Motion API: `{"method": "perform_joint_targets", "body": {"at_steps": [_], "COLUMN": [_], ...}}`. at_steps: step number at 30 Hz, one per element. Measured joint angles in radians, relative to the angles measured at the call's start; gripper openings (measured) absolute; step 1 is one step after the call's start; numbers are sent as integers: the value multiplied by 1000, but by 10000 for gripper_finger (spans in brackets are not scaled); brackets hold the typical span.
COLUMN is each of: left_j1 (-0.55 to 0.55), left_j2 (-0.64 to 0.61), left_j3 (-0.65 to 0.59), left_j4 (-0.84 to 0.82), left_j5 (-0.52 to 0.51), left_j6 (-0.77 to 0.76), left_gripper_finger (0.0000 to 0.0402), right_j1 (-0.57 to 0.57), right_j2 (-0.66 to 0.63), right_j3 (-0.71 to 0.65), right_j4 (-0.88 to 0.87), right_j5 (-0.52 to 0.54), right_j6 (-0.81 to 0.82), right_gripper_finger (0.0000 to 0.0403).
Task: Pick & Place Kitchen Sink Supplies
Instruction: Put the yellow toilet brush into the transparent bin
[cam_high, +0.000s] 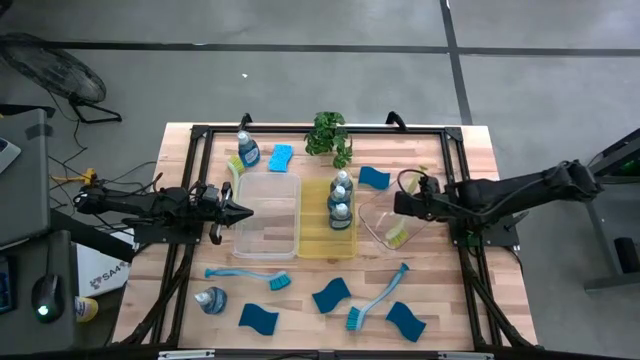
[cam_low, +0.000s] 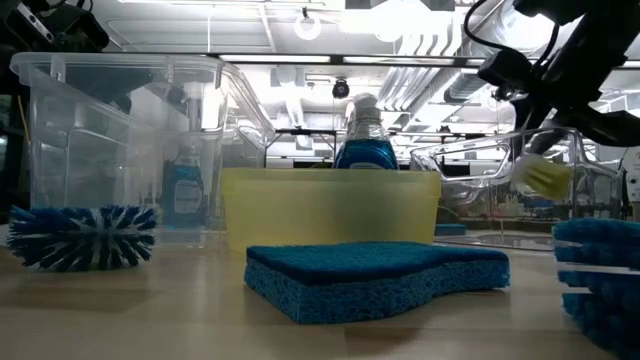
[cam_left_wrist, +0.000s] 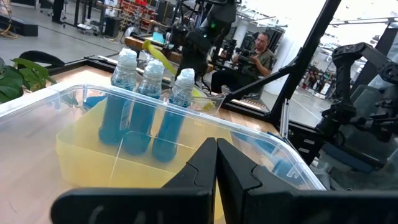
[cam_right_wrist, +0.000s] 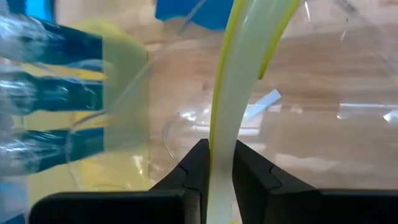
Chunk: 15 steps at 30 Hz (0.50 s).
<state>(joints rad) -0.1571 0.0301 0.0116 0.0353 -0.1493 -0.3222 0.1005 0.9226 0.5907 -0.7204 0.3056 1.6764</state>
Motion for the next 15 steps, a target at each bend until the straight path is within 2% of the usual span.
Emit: {"method": "perform_joint_targets", "body": {"at_steps": [10, 15], "left_j1": [0, 0], "left_j2": [0, 0], "left_j3": [0, 0], "left_j4": [0, 0], "left_j5": [0, 0], "left_j6": [0, 0], "left_gripper_finger": [2, 2], "right_j1": [-1, -1], "right_j2": [15, 15], "right_j3": [0, 0], "right_j4": [5, 4], "right_j5": [-47, -77], "right_j6": [-6, -32], "right_gripper_finger": [49, 65]}}
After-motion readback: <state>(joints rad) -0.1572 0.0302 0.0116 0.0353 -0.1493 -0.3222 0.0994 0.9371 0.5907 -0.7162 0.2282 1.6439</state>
